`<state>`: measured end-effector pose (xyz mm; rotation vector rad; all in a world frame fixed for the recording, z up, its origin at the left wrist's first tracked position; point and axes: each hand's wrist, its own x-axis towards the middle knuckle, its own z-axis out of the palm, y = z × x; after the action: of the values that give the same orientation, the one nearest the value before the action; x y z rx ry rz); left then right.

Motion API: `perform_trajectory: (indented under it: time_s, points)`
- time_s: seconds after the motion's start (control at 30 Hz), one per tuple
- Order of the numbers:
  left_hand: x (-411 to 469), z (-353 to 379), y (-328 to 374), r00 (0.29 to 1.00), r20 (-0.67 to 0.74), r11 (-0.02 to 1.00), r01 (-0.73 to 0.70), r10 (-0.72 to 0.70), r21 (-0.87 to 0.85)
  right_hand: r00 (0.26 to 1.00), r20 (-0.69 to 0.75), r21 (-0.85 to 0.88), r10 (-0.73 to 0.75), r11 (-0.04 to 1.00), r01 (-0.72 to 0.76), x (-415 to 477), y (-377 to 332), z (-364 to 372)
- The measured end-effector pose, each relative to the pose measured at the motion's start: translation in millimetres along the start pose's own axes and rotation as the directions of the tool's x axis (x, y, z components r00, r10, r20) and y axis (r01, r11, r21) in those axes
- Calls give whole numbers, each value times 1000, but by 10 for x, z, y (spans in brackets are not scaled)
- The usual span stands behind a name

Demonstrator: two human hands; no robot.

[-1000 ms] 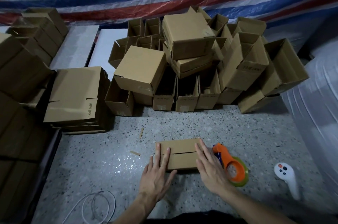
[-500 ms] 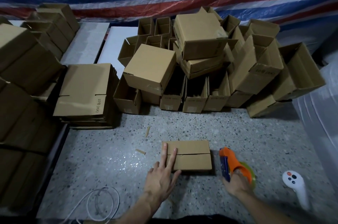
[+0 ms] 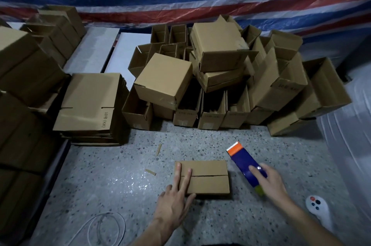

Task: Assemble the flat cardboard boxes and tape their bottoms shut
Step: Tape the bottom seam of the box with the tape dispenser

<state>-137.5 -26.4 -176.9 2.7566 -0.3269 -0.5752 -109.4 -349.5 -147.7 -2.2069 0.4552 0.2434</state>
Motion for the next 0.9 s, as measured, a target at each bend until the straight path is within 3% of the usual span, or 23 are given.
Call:
perform_trajectory:
  time_s: [0.2,0.33,0.57,0.63,0.7,0.73,0.8,0.87,0.9]
  points:
    - [-4,-21,-5,1000,6,998,8,-8,-55,969,-69,254,-239,935,249,58,-905,-211]
    - [-6,-23,-7,1000,-1,996,2,-2,-86,900,162,234,-404,902,362,50,-1224,-44]
    - [5,24,-52,999,-29,985,19,-25,-169,855,363,174,-371,928,329,87,-1192,313]
    - [1,30,-88,1000,-28,958,5,-13,-288,854,375,172,-361,932,319,85,-1171,335]
    - [9,-25,-110,999,-40,848,-12,-11,-530,856,379,184,-352,935,303,91,-1158,332]
    - [19,-61,-110,997,-53,739,0,-48,-674,854,383,190,-353,935,301,94,-1152,330]
    - [49,-154,-77,986,-2,440,72,-165,-895,847,402,192,-348,936,293,95,-1135,324]
    - [70,-325,-1,970,119,161,154,-210,-975,846,419,188,-328,944,272,87,-1121,324]
    - [72,-419,31,962,168,73,187,-217,-980,847,424,184,-319,947,265,85,-1114,327]
